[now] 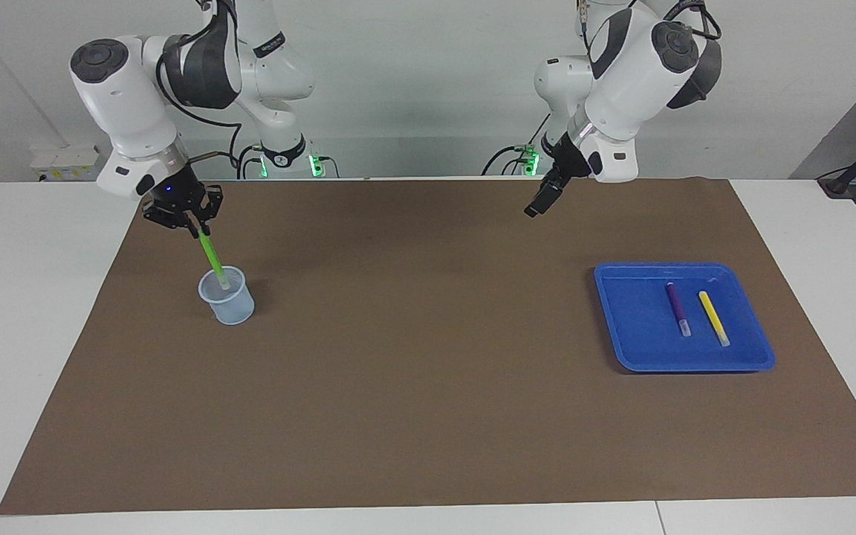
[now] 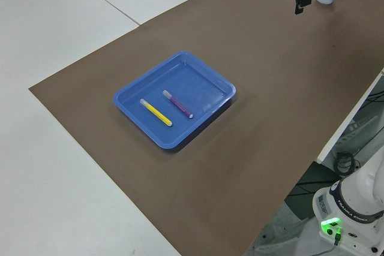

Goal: Right arm passes pens to left for tray arrangement
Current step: 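Pull the green pen up out of the white cup with the right gripper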

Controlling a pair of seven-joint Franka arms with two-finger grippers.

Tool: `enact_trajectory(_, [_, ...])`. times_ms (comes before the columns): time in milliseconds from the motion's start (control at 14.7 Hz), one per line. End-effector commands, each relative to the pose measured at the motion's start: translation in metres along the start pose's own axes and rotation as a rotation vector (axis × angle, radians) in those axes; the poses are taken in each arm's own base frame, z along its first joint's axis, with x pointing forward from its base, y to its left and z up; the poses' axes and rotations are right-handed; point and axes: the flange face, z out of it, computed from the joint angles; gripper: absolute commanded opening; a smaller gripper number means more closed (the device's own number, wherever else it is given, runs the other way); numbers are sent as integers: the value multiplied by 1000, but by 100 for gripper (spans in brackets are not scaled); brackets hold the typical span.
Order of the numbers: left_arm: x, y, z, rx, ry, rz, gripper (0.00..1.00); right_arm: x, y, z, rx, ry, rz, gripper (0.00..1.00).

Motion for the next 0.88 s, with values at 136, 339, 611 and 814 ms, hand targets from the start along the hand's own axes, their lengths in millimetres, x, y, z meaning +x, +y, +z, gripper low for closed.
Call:
enact_trajectory(136, [-2, -9, 0, -22, 2, -52, 100, -7, -26, -47, 131, 33, -55, 0])
enact_trajectory(339, [-5, -8, 1, -20, 2, -54, 100, -7, -42, -56, 245, 91, -100, 0])
enact_trajectory(611, [-8, -7, 1, -20, 2, -78, 100, -3, -65, -63, 346, 148, -176, 0])
enact_trajectory(814, [-9, -6, 1, -24, 2, -93, 100, 3, -86, -64, 388, 163, -246, 0])
